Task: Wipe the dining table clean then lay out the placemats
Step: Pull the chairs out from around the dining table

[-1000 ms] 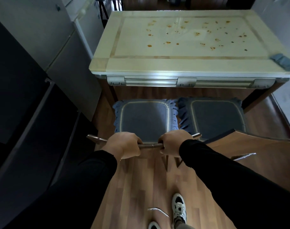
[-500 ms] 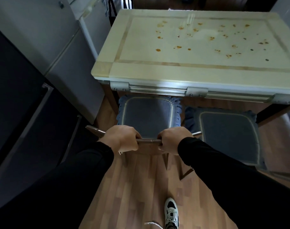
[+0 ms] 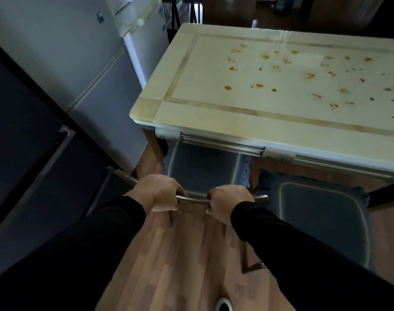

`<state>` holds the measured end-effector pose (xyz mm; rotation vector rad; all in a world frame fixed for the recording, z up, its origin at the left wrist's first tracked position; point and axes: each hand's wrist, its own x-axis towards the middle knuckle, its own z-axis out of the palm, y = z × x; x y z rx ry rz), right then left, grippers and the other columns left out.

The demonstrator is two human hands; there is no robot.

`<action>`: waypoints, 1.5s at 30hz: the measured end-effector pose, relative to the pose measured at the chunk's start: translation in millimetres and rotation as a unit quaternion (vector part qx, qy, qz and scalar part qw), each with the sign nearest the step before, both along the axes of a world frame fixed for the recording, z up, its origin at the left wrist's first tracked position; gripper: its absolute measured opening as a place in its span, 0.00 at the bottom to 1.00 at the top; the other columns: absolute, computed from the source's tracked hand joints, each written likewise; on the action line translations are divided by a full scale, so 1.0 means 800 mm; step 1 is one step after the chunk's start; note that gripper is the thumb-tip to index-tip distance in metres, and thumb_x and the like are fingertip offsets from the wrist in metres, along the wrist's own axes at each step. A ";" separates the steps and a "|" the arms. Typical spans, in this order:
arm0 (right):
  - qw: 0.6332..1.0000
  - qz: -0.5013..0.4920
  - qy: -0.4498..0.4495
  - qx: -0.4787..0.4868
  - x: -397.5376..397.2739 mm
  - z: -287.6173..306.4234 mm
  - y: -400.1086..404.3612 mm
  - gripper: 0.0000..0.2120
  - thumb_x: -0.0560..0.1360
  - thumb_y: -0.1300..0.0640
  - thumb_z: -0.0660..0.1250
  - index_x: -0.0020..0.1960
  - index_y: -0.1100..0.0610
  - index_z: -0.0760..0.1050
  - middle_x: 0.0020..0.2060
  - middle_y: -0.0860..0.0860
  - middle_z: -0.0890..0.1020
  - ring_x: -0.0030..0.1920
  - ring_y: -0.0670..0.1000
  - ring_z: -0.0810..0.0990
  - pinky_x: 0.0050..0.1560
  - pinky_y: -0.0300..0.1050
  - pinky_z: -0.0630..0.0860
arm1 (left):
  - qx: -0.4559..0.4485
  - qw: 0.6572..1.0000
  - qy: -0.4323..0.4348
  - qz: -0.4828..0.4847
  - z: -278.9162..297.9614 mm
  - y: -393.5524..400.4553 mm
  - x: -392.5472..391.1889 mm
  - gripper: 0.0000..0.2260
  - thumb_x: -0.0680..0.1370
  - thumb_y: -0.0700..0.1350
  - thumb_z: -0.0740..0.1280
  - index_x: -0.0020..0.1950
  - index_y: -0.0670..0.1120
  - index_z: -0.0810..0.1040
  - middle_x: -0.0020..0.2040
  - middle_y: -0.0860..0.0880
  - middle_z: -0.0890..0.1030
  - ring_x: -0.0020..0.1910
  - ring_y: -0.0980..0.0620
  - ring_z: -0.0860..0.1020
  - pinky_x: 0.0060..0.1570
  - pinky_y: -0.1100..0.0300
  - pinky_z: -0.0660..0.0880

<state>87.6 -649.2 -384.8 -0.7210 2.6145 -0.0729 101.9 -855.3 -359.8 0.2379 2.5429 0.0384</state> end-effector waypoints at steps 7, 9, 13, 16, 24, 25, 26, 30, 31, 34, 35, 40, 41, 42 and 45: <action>1.000 -0.008 0.013 -0.012 -0.032 -0.002 -0.003 0.11 0.76 0.46 0.61 0.51 0.48 0.79 0.45 0.47 0.81 0.45 0.53 0.80 0.42 0.45 0.69 | -0.007 1.000 0.006 0.000 -0.002 -0.005 -0.034 0.18 0.69 0.54 0.65 0.57 0.71 0.77 0.40 0.63 0.81 0.40 0.61 0.77 0.39 0.59 0.77; 1.000 -0.007 0.016 -0.011 -0.042 -0.002 -0.005 0.11 0.77 0.46 0.60 0.52 0.48 0.79 0.45 0.47 0.81 0.46 0.53 0.80 0.42 0.45 0.69 | -0.006 1.000 0.005 -0.002 -0.002 -0.007 -0.044 0.18 0.69 0.54 0.65 0.57 0.71 0.78 0.41 0.63 0.81 0.40 0.61 0.77 0.39 0.59 0.77; 1.000 -0.009 0.014 0.005 -0.062 0.000 -0.010 0.11 0.76 0.45 0.61 0.51 0.48 0.80 0.44 0.47 0.81 0.45 0.53 0.80 0.43 0.46 0.74 | -0.003 1.000 0.003 -0.007 -0.001 -0.011 -0.066 0.19 0.68 0.54 0.65 0.57 0.70 0.78 0.42 0.62 0.81 0.42 0.59 0.77 0.41 0.57 0.78; 1.000 -0.015 0.021 0.017 -0.078 0.001 -0.014 0.12 0.75 0.45 0.61 0.51 0.47 0.80 0.44 0.48 0.82 0.46 0.54 0.81 0.45 0.47 0.77 | 0.000 1.000 0.005 -0.014 -0.002 -0.014 -0.083 0.18 0.68 0.53 0.64 0.55 0.68 0.80 0.41 0.61 0.81 0.42 0.58 0.78 0.41 0.57 0.78; 0.999 -0.030 0.013 0.039 -0.121 0.008 -0.025 0.13 0.73 0.43 0.63 0.53 0.45 0.80 0.49 0.47 0.83 0.51 0.54 0.81 0.48 0.47 0.75 | 0.011 0.999 0.022 -0.028 -0.011 -0.025 -0.131 0.18 0.65 0.55 0.63 0.53 0.69 0.79 0.40 0.60 0.82 0.41 0.55 0.79 0.42 0.58 0.79; 0.999 -0.033 0.007 0.041 -0.127 0.009 -0.027 0.13 0.73 0.43 0.63 0.54 0.44 0.80 0.49 0.47 0.83 0.52 0.54 0.81 0.48 0.46 0.75 | 0.015 0.999 0.026 -0.030 -0.012 -0.028 -0.139 0.19 0.64 0.55 0.63 0.53 0.69 0.79 0.41 0.60 0.82 0.42 0.54 0.79 0.42 0.58 0.78; 0.999 -0.034 0.002 0.042 -0.132 0.011 -0.028 0.13 0.73 0.43 0.63 0.54 0.44 0.80 0.50 0.47 0.83 0.52 0.54 0.81 0.48 0.46 0.74 | 0.018 0.999 0.028 -0.030 -0.013 -0.029 -0.143 0.19 0.64 0.55 0.63 0.53 0.69 0.80 0.41 0.59 0.82 0.42 0.54 0.80 0.41 0.59 0.76; 0.998 -0.042 -0.002 0.046 -0.154 0.011 -0.034 0.14 0.72 0.43 0.63 0.54 0.43 0.79 0.51 0.47 0.83 0.54 0.54 0.81 0.50 0.46 0.76 | 0.030 0.999 0.033 -0.027 -0.014 -0.034 -0.166 0.19 0.65 0.55 0.64 0.54 0.68 0.80 0.43 0.59 0.82 0.45 0.53 0.79 0.40 0.59 0.72; 0.998 -0.048 -0.005 0.045 -0.159 0.011 -0.036 0.13 0.72 0.43 0.63 0.54 0.43 0.79 0.51 0.47 0.83 0.53 0.54 0.81 0.51 0.47 0.77 | 0.029 0.999 0.035 -0.029 -0.015 -0.036 -0.172 0.19 0.65 0.55 0.64 0.54 0.68 0.80 0.43 0.59 0.82 0.45 0.53 0.79 0.41 0.59 0.73; 0.997 -0.060 -0.003 0.041 -0.174 0.010 -0.040 0.14 0.70 0.43 0.63 0.53 0.43 0.79 0.51 0.48 0.83 0.53 0.55 0.81 0.53 0.49 0.77 | 0.026 0.998 0.041 -0.026 -0.017 -0.039 -0.189 0.20 0.64 0.55 0.63 0.53 0.69 0.79 0.44 0.59 0.81 0.45 0.53 0.80 0.42 0.59 0.74; 0.997 -0.062 -0.001 0.039 -0.180 0.010 -0.041 0.14 0.71 0.43 0.63 0.53 0.44 0.79 0.51 0.48 0.83 0.53 0.55 0.81 0.51 0.47 0.76 | 0.027 0.998 0.042 -0.025 -0.017 -0.040 -0.194 0.20 0.64 0.55 0.63 0.53 0.69 0.79 0.43 0.59 0.81 0.45 0.53 0.80 0.41 0.59 0.74; 0.997 -0.072 0.000 0.038 -0.205 0.015 -0.047 0.12 0.71 0.44 0.66 0.53 0.44 0.80 0.50 0.47 0.84 0.54 0.54 0.81 0.47 0.45 0.73 | 0.035 0.999 0.034 -0.018 -0.014 -0.045 -0.224 0.20 0.64 0.54 0.63 0.53 0.69 0.79 0.44 0.60 0.81 0.46 0.54 0.79 0.40 0.59 0.72; 0.996 -0.076 -0.003 0.037 -0.208 0.018 -0.047 0.12 0.71 0.44 0.66 0.53 0.44 0.80 0.49 0.46 0.84 0.54 0.53 0.81 0.47 0.45 0.73 | 0.037 0.999 0.035 -0.017 -0.013 -0.046 -0.228 0.20 0.64 0.54 0.63 0.53 0.69 0.79 0.45 0.59 0.81 0.46 0.53 0.79 0.40 0.59 0.73; 0.996 -0.083 -0.008 0.036 -0.213 0.019 -0.048 0.12 0.71 0.43 0.66 0.53 0.43 0.80 0.48 0.46 0.84 0.53 0.53 0.81 0.47 0.45 0.73 | 0.037 0.999 0.035 -0.018 -0.013 -0.047 -0.234 0.20 0.63 0.54 0.63 0.53 0.69 0.79 0.45 0.59 0.81 0.47 0.53 0.79 0.41 0.59 0.73; 0.995 -0.087 -0.006 0.040 -0.224 0.021 -0.052 0.12 0.70 0.44 0.66 0.52 0.44 0.80 0.47 0.45 0.83 0.52 0.52 0.81 0.44 0.44 0.72 | 0.035 0.999 0.036 -0.019 -0.015 -0.050 -0.248 0.20 0.63 0.54 0.63 0.52 0.68 0.79 0.44 0.59 0.81 0.46 0.53 0.79 0.42 0.59 0.74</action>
